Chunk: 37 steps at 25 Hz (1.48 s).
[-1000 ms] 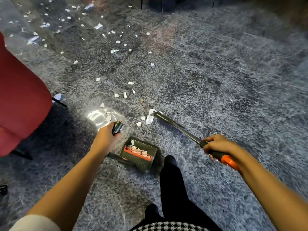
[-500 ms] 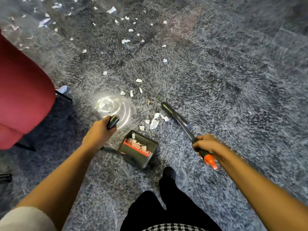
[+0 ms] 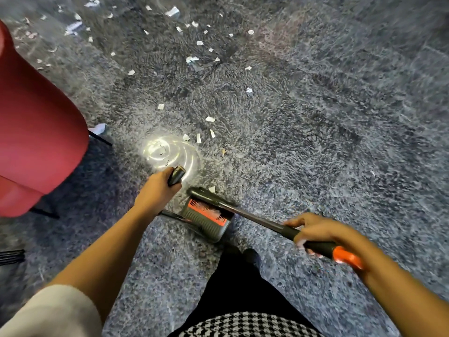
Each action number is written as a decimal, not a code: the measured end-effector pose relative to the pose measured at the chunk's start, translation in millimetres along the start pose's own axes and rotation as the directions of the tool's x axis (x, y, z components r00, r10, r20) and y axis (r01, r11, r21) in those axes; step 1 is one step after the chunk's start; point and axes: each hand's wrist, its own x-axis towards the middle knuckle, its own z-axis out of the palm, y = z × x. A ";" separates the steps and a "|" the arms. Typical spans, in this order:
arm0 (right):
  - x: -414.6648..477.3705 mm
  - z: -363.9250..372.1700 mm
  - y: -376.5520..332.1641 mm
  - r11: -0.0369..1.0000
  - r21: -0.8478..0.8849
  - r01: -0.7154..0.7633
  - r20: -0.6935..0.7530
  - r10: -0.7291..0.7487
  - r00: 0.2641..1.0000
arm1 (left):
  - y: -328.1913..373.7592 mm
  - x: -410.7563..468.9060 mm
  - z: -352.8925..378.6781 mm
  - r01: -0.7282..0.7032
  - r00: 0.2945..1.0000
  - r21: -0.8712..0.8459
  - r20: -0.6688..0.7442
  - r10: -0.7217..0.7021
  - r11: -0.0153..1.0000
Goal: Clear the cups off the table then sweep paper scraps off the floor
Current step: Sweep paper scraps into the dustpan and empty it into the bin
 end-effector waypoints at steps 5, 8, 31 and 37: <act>-23.1 -12.8 0.5 0.990 0.141 -0.013 -0.060 0.021 0.998 | -5.7 2.8 -2.8 -0.015 1.000 -0.022 0.018 0.016 1.000; -13.4 -3.4 -9.0 0.998 0.059 -0.010 -0.137 0.018 0.990 | -2.1 11.4 -3.9 0.017 1.000 -0.050 0.019 -0.016 0.999; -17.6 -3.3 -6.1 0.993 0.097 -0.073 -0.152 0.087 0.984 | -5.0 21.6 -20.4 -0.004 0.999 -0.086 0.035 0.007 0.996; -10.4 -14.7 4.6 0.839 0.544 -0.003 -0.314 0.207 0.927 | 52.4 48.5 -17.3 0.005 1.000 -0.270 -0.007 -0.007 0.963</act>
